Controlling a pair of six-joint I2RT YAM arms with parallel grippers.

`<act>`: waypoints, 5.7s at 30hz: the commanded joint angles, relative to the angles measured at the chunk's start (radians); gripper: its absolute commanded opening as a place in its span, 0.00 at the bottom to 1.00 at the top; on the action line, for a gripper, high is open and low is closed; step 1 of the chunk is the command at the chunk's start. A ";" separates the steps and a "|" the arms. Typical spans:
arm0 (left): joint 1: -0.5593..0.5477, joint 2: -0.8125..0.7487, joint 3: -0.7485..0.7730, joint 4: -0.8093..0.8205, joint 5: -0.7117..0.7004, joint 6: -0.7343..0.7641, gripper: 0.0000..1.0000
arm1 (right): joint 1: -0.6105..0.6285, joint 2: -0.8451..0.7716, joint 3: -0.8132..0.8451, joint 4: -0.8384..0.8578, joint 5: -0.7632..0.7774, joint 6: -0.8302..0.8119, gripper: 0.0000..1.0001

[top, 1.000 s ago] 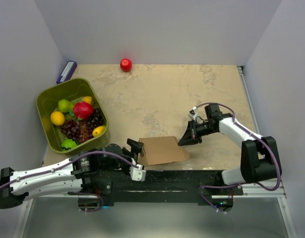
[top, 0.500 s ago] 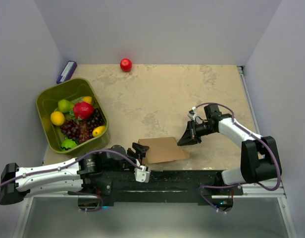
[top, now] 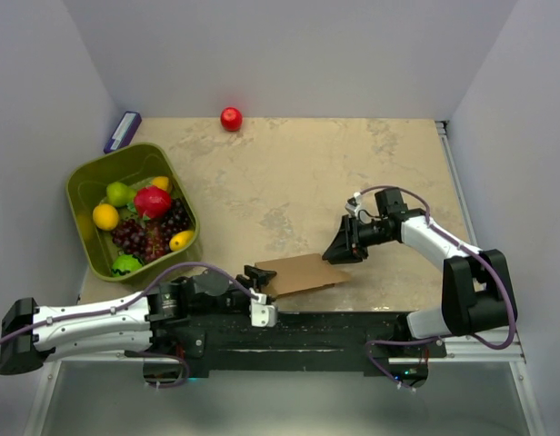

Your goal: Fold the paper box

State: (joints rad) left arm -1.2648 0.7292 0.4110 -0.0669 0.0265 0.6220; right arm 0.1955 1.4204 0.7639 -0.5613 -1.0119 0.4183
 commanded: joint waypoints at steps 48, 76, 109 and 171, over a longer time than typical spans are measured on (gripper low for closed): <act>0.717 0.320 -0.035 0.496 0.872 -0.700 0.24 | 0.081 -0.810 -0.328 0.455 0.499 -0.116 0.62; 0.717 0.360 -0.018 0.450 0.823 -0.647 0.21 | 0.235 -0.741 -0.267 0.426 0.720 -0.124 0.04; 0.651 0.460 0.008 0.411 0.711 -0.627 0.18 | 0.596 -0.698 -0.360 0.459 1.239 0.074 0.00; 0.662 0.532 0.080 0.326 0.457 -0.696 0.52 | 0.783 -0.566 -0.192 0.176 1.632 0.224 0.00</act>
State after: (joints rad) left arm -0.6247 1.2530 0.4717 0.2760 0.6769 -0.0441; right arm 0.9634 0.8391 0.5274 -0.2939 0.5934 0.5934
